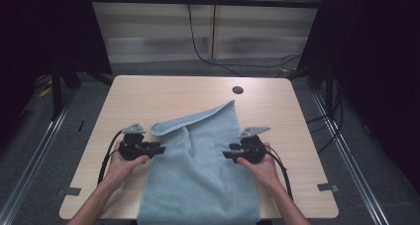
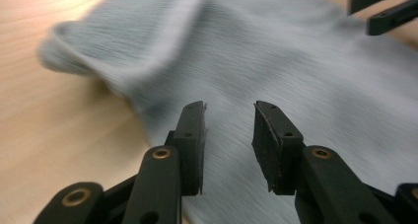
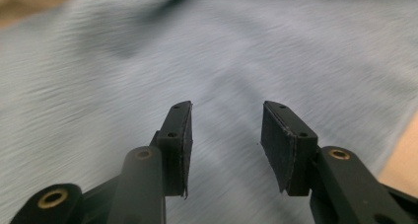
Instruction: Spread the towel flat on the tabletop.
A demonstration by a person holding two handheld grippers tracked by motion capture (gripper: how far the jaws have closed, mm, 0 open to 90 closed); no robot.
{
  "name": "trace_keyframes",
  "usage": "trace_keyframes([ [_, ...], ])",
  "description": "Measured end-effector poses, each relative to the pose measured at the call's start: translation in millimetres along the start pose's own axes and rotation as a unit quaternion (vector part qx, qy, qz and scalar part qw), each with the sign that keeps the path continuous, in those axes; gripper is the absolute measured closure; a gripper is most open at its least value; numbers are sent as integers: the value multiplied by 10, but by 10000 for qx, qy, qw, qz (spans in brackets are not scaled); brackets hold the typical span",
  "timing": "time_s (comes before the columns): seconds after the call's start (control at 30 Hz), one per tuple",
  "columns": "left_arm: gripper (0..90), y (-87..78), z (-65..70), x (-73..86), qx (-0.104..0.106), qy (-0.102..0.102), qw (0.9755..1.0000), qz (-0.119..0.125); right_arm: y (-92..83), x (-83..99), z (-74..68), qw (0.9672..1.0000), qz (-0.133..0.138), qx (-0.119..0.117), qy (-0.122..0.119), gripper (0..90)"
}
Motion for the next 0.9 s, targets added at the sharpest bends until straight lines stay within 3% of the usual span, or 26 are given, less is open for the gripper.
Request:
trace_keyframes([
  [0.07,670,50,-32,10,7,-121,9999,49,63,-36,56,9999,-21,116,-13,557],
  [0.1,676,96,-54,42,24,-148,9998,-101,113,-54,96,9998,-38,190,15,557],
  [0.13,675,128,-48,84,-102,-3,9996,-260,156,-55,129,9998,-66,189,24,557],
  [0.17,680,113,-31,111,-105,151,9996,-201,182,-35,143,9996,-165,228,94,557],
  [0.2,678,85,-19,125,-67,164,9995,-247,195,-3,157,9995,-176,256,15,557],
  [0.23,680,30,26,165,-161,302,9989,-325,149,48,146,9997,-129,208,44,557],
  [0.33,679,-15,68,220,-163,403,9986,-295,71,107,108,9993,-245,297,-10,554],
  [0.4,676,-46,111,254,-178,476,9982,-307,-87,251,35,9988,-332,357,-64,553],
  [0.57,674,-118,245,321,2,653,9970,-416,-313,461,-17,9988,-328,369,-18,552],
  [0.73,669,-178,332,390,-6,766,9961,-439,-338,504,-18,9993,-225,307,-32,549],
  [0.83,671,-165,304,377,-65,682,9968,-404,-278,442,31,9993,-212,310,3,552],
  [0.9,671,-127,240,343,-113,508,9981,-326,-217,368,88,9992,-219,318,54,552],
])
Point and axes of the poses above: each handheld gripper's, and its own axes: y roughly forward along the jaws, x roughly out of its underside, z roughly to its right, the point moved 2 cm from there along y, roughly forward along the jaws, and after that the axes turned 5 degrees about y, right-handed, at the moved point
